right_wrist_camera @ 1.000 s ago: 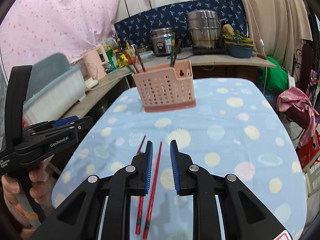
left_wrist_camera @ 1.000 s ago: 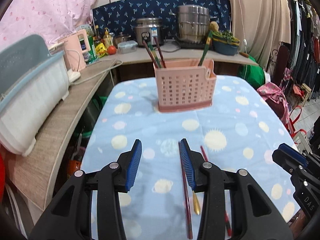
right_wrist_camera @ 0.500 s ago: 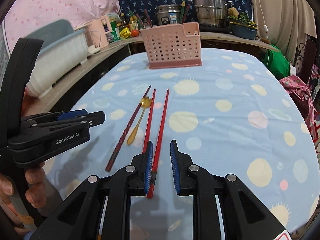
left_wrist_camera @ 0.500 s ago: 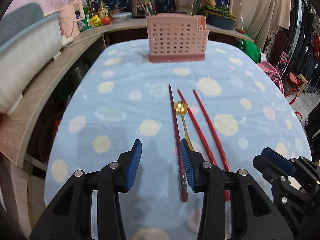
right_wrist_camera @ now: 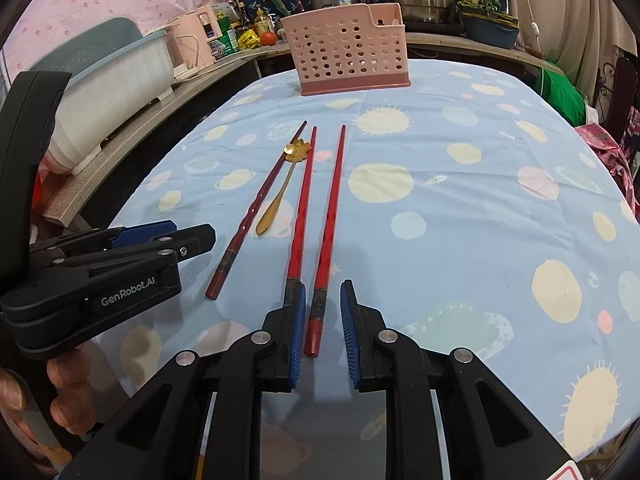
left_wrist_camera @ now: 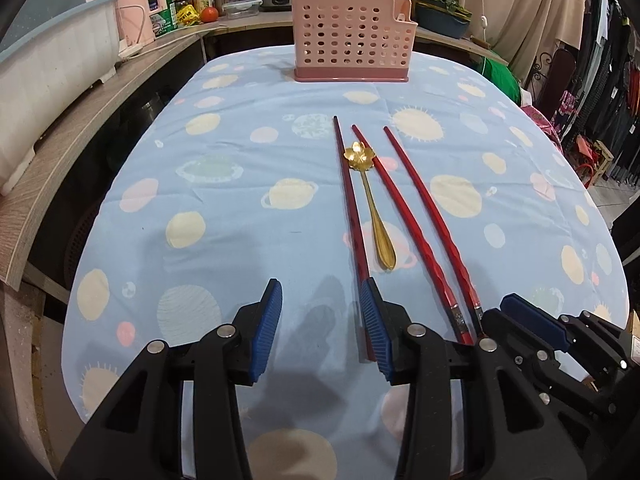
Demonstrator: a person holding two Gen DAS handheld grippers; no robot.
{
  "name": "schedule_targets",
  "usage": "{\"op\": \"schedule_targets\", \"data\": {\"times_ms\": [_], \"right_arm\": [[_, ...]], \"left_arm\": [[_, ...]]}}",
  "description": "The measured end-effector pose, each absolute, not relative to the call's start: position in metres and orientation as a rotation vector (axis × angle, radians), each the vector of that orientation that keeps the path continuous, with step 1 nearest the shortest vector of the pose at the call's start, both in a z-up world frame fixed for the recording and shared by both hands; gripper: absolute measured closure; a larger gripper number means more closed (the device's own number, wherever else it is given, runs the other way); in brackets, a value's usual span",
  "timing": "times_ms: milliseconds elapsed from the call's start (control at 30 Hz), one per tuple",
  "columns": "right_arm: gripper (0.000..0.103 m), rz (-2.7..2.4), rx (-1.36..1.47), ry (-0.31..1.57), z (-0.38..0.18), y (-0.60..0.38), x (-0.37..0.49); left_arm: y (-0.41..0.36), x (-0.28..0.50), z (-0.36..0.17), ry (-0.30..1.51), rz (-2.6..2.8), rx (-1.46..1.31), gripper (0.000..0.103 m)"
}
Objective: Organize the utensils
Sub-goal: 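Close the right gripper on a red chopstick while the left gripper grasps a dark red chopstick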
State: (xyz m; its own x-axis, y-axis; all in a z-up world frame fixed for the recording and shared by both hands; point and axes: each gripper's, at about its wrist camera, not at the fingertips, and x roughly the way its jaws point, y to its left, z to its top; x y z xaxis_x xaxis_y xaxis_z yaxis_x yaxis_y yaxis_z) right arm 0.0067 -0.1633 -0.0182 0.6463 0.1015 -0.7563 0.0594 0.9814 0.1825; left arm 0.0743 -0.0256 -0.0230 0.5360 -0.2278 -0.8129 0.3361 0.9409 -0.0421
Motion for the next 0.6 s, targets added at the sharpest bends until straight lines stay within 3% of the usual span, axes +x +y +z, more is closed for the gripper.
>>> {"op": "schedule_targets", "data": {"times_ms": [133,600], "right_arm": [[0.084,0.025,0.201,0.882,-0.023,-0.162,0.007],[0.093,-0.001,0.203,0.879,-0.029,-0.164,0.005]], "left_arm": [[-0.025,0.072,-0.026,0.950,-0.344,0.120,0.058],[-0.031,0.068,-0.038,0.975,-0.362,0.127,0.058]]}}
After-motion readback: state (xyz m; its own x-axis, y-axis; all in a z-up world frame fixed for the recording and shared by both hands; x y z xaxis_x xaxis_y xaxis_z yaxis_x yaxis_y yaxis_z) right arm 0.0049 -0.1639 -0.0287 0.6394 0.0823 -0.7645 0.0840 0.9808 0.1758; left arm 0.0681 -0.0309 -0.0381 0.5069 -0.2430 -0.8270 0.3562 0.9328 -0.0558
